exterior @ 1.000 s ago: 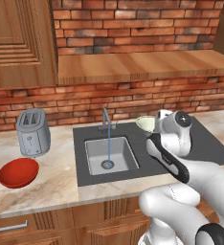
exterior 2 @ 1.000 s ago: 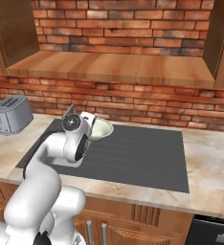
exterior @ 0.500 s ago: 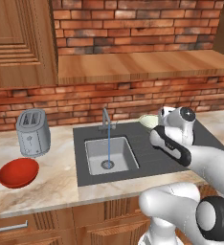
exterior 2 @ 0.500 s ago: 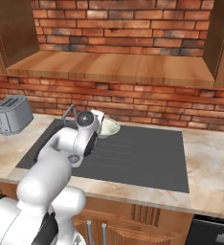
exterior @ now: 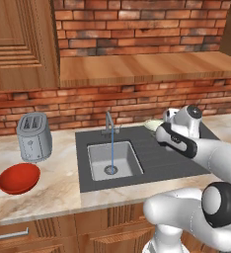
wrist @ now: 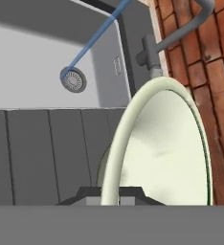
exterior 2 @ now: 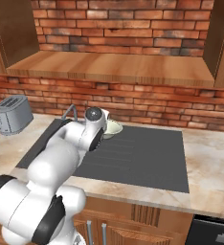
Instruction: Rinse each bowl for a few seconds and place them down in the sink or on the counter.
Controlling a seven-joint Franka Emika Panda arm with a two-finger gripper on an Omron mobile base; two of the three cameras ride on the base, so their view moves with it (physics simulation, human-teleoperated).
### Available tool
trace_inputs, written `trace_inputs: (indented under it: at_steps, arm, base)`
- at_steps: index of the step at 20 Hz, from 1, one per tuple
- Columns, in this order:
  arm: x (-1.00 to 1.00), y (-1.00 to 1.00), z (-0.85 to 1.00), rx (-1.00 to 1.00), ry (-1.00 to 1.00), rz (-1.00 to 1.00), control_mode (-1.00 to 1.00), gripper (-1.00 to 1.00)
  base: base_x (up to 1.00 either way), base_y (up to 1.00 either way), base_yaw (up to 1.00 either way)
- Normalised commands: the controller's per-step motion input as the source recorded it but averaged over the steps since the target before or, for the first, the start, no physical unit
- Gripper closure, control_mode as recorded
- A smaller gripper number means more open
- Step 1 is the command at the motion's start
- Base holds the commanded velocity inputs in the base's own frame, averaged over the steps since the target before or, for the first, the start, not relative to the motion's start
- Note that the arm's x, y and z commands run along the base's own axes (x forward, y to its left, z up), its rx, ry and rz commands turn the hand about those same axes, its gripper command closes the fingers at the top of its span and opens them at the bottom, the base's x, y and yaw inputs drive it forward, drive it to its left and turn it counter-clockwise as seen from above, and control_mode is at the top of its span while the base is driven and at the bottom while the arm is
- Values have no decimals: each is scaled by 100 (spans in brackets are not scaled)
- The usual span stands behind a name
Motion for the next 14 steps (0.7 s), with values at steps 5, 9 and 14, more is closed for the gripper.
trace_inputs:
  at_steps: [5, 9, 14]
  arm:
    - [1, 0, -17, 0, 0, 4, -100, 100]
    - [0, 0, -12, 0, 0, 4, -100, 100]
    - [0, 0, -11, -1, 0, 4, -100, 100]
  base:
    - [0, 0, 0]
    - [0, 0, 0]
    - [0, 0, 0]
